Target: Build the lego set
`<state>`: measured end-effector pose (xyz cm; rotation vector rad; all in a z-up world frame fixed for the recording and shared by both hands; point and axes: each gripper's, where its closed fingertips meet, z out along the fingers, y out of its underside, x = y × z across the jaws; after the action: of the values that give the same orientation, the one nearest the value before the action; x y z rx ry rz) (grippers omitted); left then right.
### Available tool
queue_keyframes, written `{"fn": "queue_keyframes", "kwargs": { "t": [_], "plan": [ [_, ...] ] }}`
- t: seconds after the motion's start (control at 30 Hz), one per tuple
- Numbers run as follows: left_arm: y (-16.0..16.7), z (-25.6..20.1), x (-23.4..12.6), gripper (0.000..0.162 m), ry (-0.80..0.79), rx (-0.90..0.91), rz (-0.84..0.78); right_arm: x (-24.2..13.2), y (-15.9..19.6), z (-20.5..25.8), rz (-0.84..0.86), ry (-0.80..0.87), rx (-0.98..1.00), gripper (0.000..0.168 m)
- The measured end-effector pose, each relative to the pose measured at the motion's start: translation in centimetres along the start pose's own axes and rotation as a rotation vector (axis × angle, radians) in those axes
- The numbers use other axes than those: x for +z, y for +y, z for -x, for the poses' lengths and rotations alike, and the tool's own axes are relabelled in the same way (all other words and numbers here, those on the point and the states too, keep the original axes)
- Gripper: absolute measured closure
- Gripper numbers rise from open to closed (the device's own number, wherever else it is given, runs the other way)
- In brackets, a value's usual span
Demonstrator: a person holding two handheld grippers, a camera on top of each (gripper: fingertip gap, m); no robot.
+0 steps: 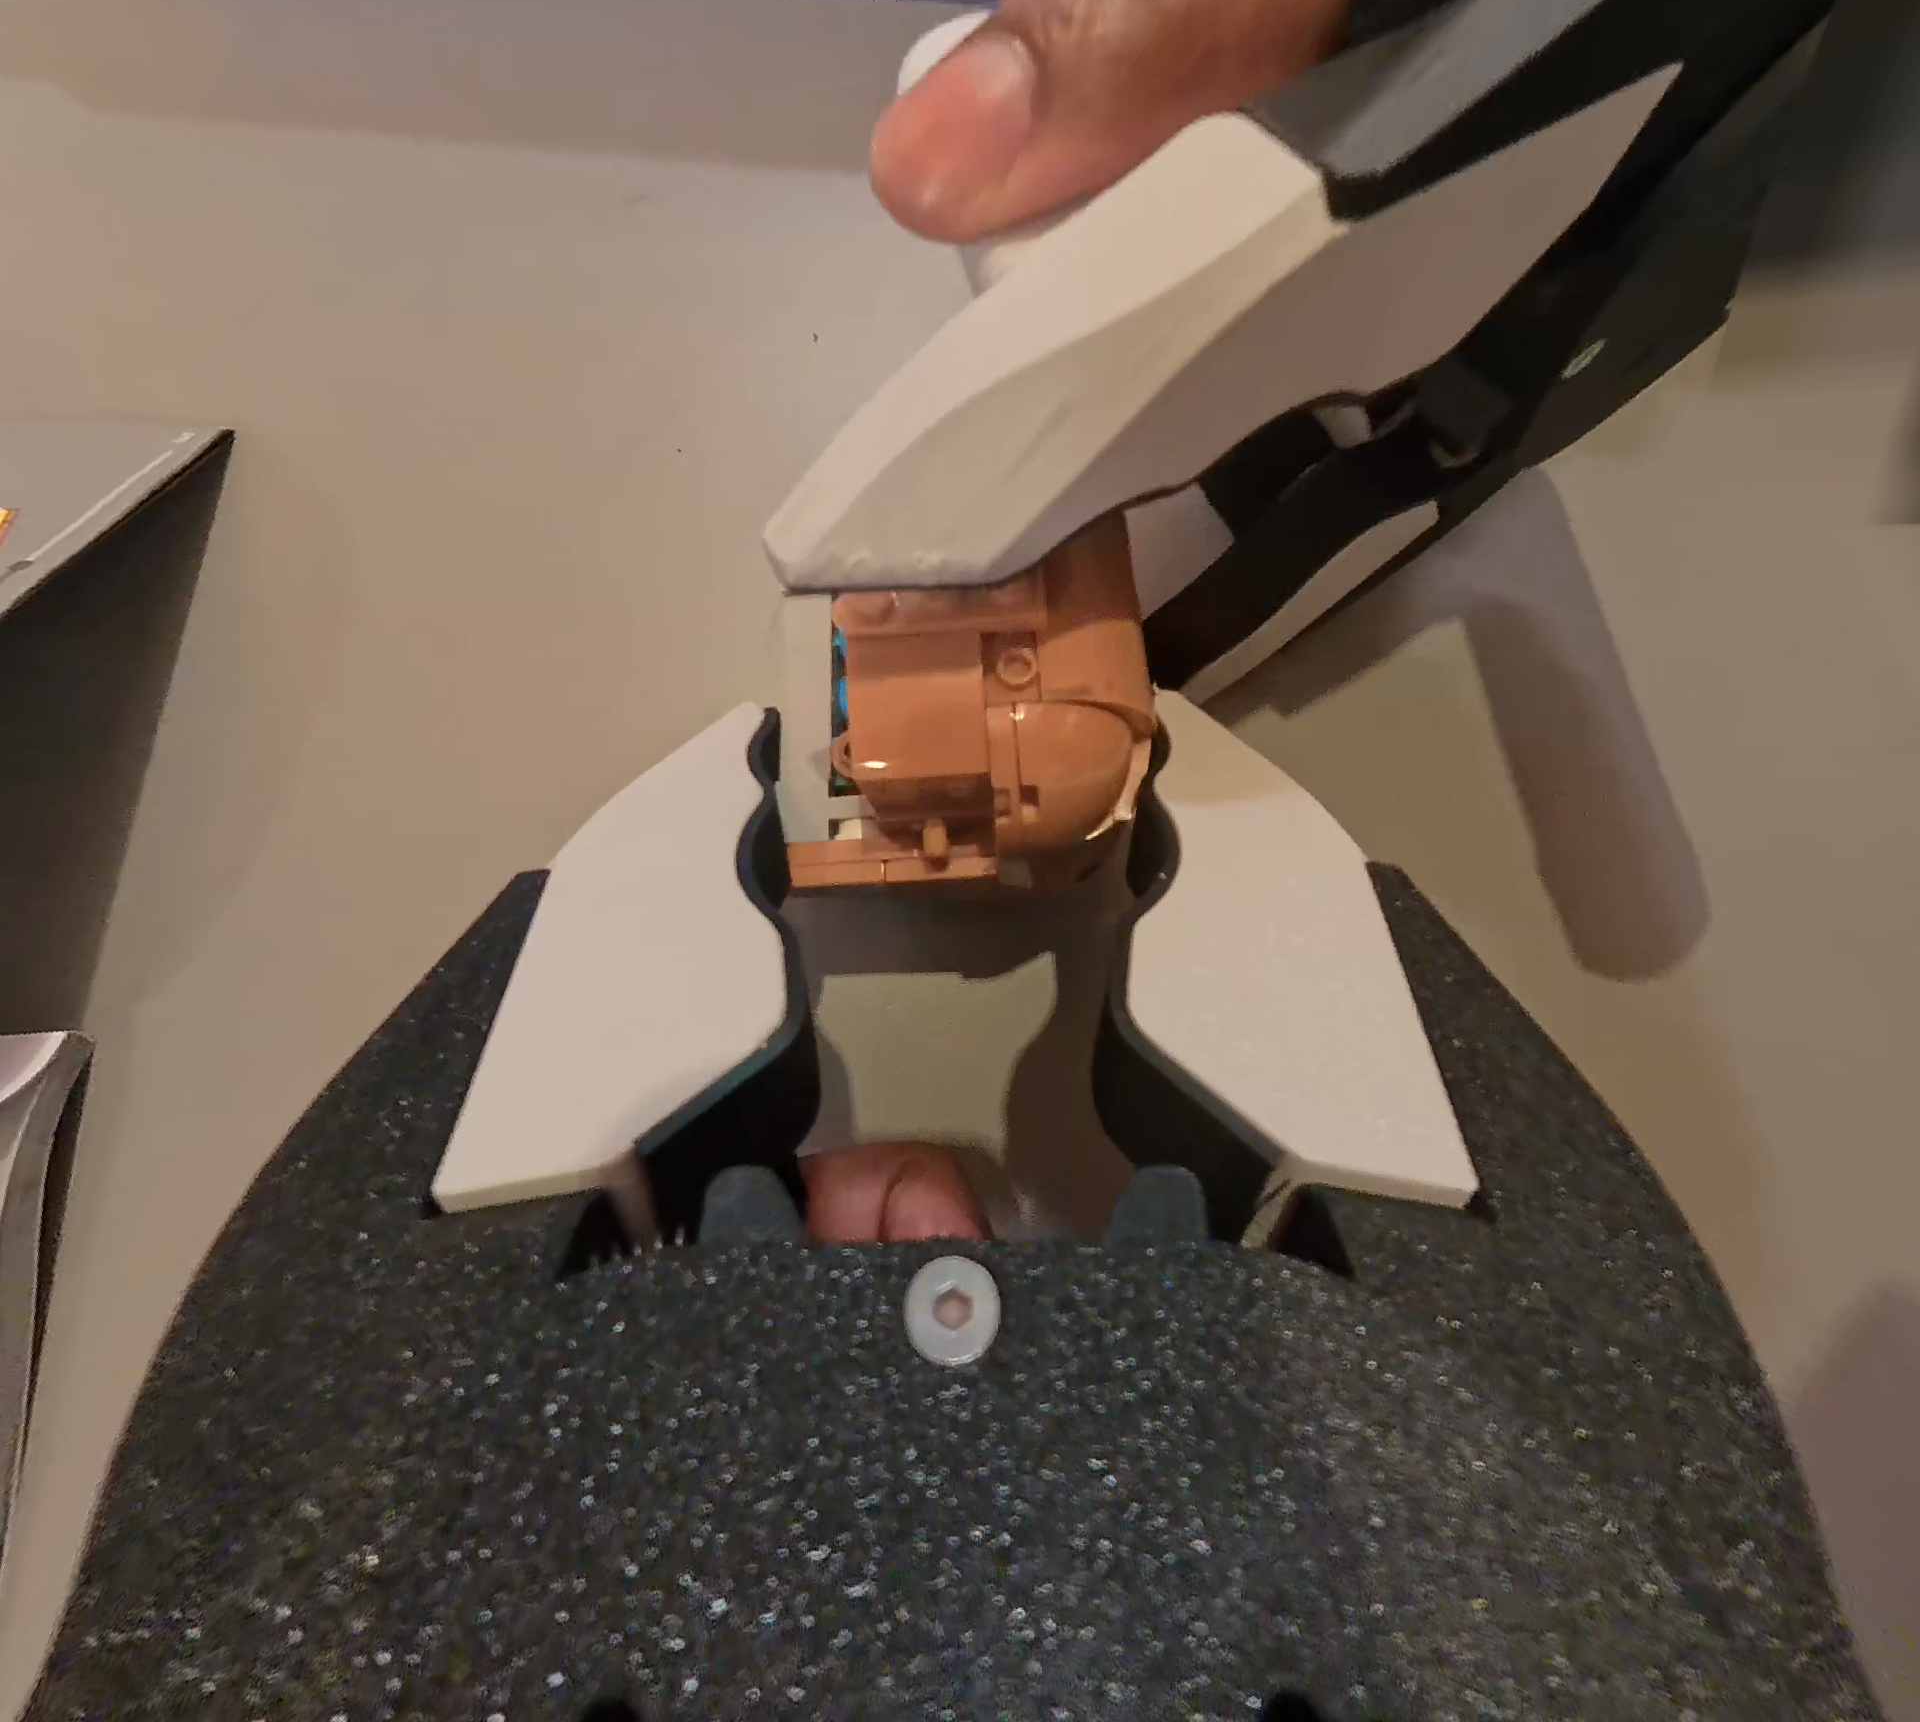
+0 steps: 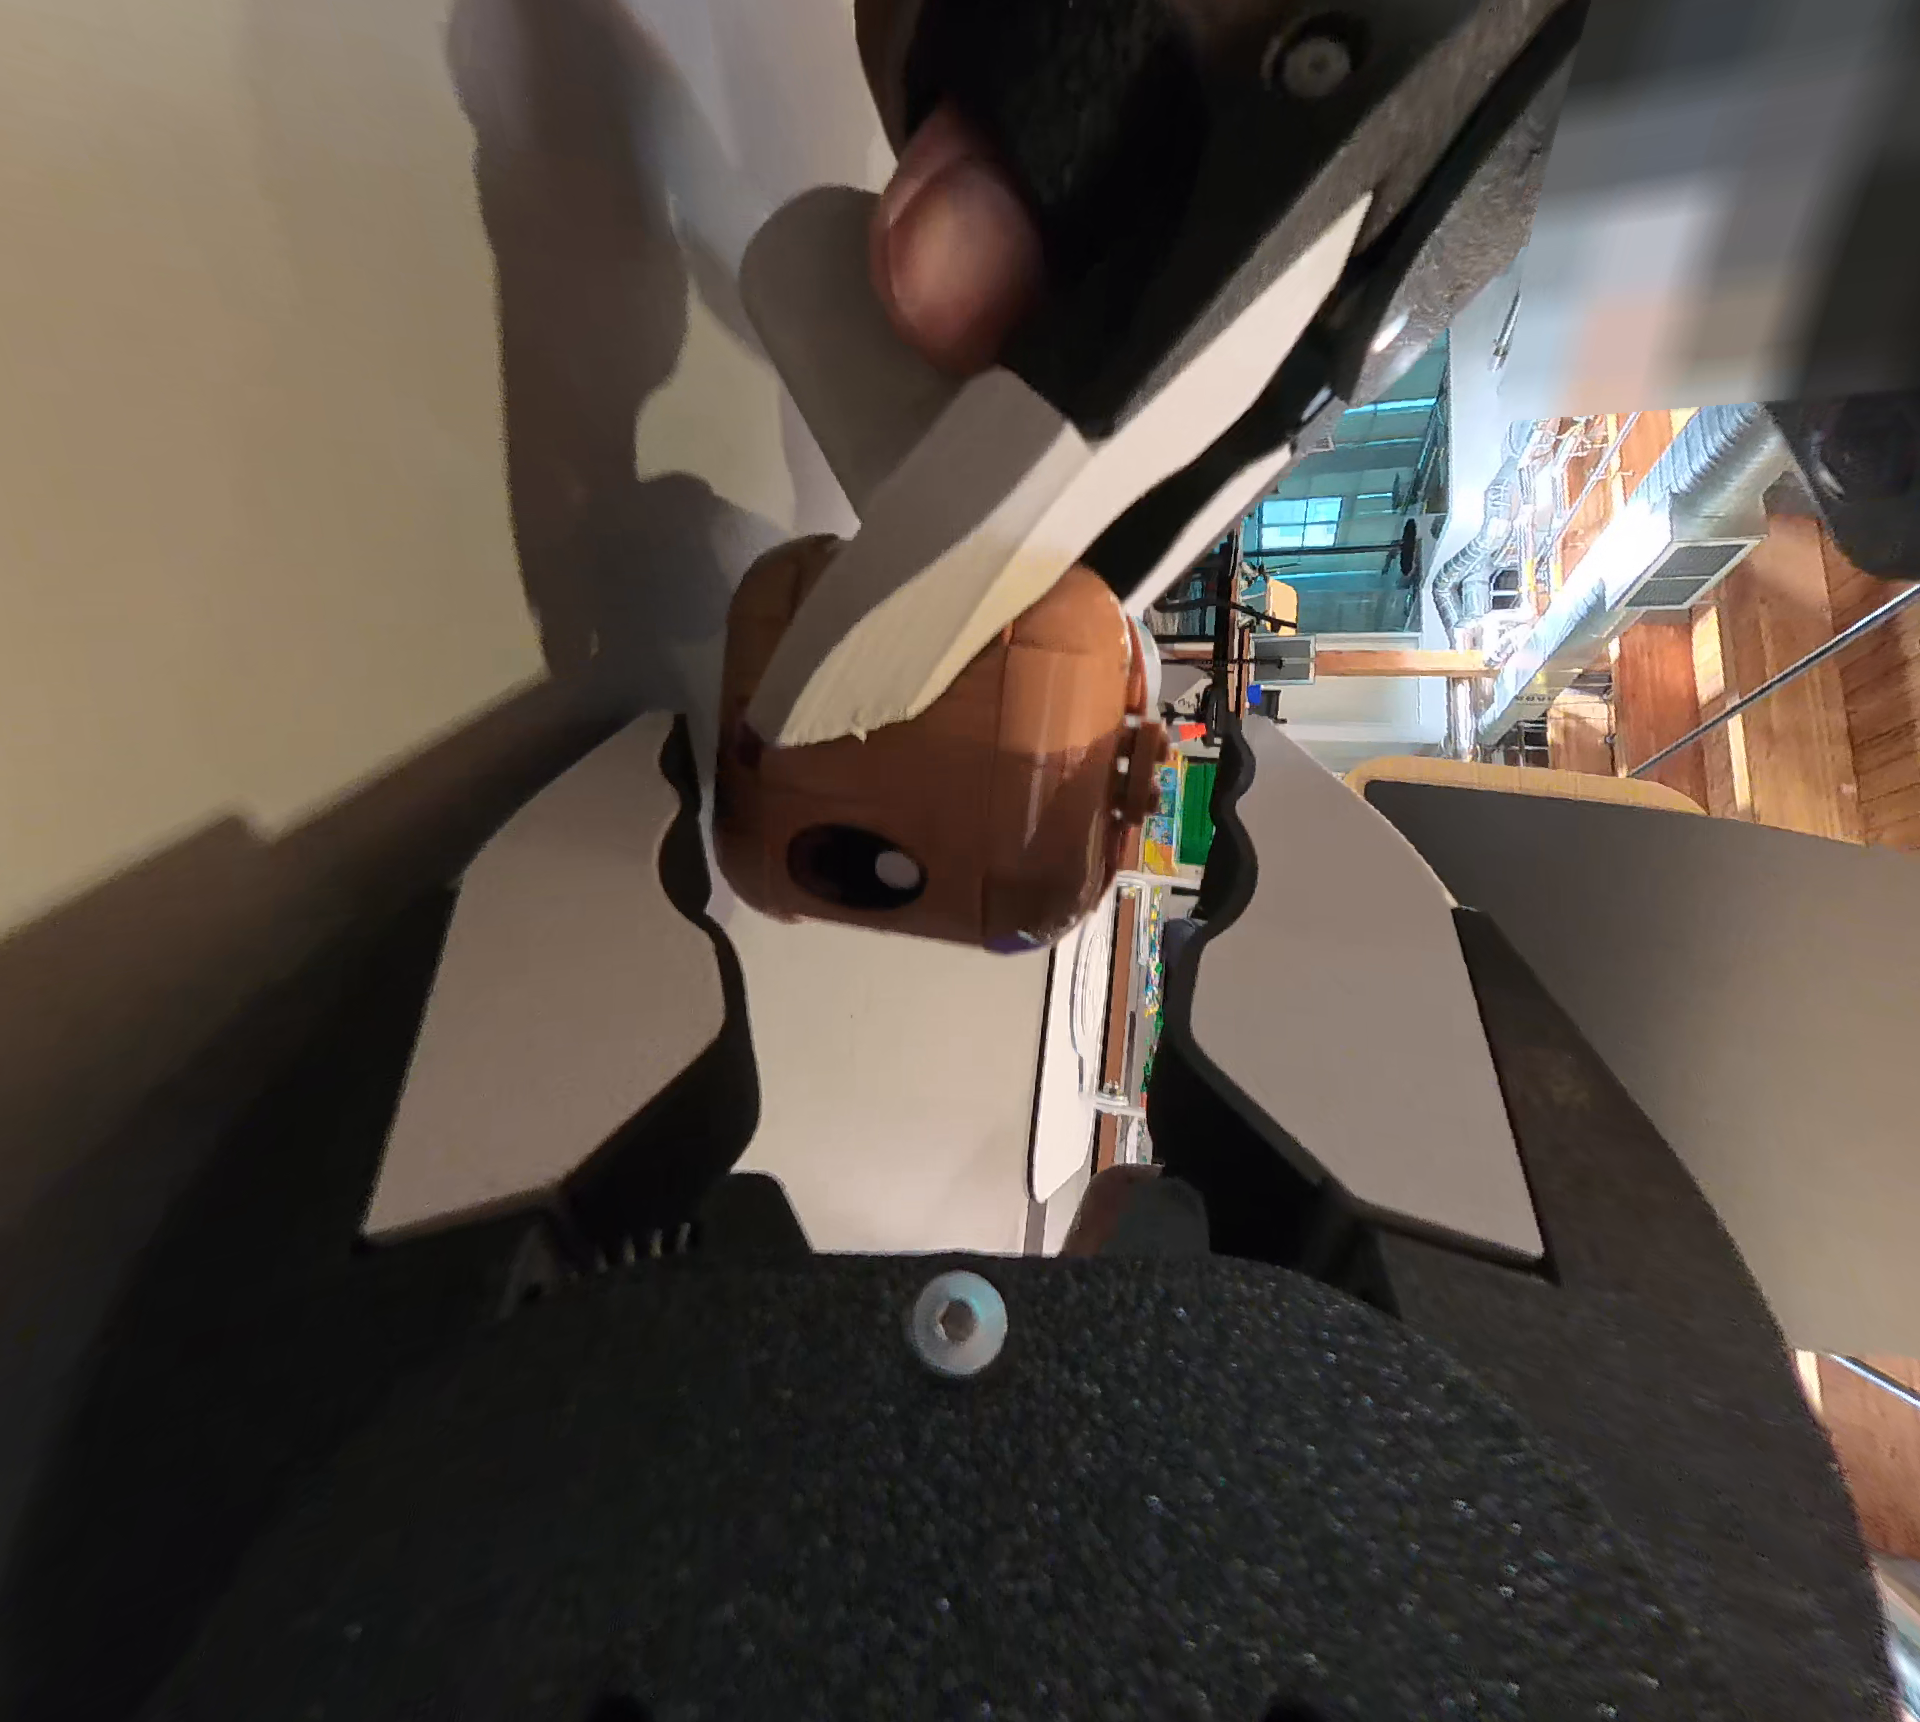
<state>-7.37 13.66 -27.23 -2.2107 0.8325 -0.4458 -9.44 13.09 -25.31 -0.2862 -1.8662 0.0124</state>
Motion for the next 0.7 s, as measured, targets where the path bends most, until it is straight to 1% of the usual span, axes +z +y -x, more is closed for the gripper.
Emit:
{"fn": "queue_keyframes", "kwargs": {
  "t": [0.13, 0.7],
  "plan": [
    [-0.3, -0.3, -0.2, 0.098, -0.007, 0.01, 0.002, 0.3, 0.1, 0.0, 0.023, 0.011, -0.008, 0.082],
    [-0.4, -1.1, 0.1, 0.098, 0.02, -0.007, 0.021, -0.1, 0.3, 0.5, 0.023, -0.056, -0.024, 0.084]
  ]
}}
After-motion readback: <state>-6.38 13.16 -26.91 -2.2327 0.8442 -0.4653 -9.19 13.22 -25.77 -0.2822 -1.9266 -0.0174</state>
